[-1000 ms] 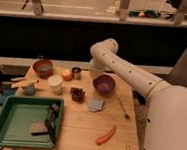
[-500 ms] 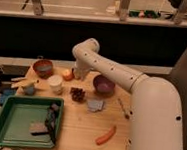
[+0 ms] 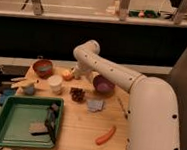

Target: Place grapes in purple bowl

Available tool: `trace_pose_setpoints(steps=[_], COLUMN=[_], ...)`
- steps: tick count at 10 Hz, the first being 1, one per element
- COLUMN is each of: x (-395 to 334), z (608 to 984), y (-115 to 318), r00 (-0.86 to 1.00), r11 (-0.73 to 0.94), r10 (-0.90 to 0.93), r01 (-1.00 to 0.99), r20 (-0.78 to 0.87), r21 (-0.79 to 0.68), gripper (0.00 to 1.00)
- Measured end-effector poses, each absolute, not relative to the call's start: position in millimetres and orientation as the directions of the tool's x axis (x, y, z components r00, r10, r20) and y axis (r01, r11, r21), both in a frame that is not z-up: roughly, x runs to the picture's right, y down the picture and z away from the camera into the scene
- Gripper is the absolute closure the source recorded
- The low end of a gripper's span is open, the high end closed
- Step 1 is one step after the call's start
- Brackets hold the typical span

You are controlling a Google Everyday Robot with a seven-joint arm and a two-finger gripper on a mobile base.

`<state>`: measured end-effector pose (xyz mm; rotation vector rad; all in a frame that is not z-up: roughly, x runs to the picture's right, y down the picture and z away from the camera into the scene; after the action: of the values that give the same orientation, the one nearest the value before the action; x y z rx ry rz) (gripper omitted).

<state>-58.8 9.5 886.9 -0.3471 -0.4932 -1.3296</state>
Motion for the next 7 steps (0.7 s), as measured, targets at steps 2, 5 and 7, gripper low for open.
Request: trace_pose_setpoints(steps=[2,5,7], x=[-57,-61,-61], z=[893,898,898], y=[21,39,45], r00=[0.064,-0.043,-0.023], r11=[0.133,0.045,0.061], r10=[-0.808,-0.752,-0.757], r01=[0.988,0.992,0.993], r20=[0.585,0.658,0.653], r21=[0.077,0.117,0.106], gripper=[0.2,0.2,0.2])
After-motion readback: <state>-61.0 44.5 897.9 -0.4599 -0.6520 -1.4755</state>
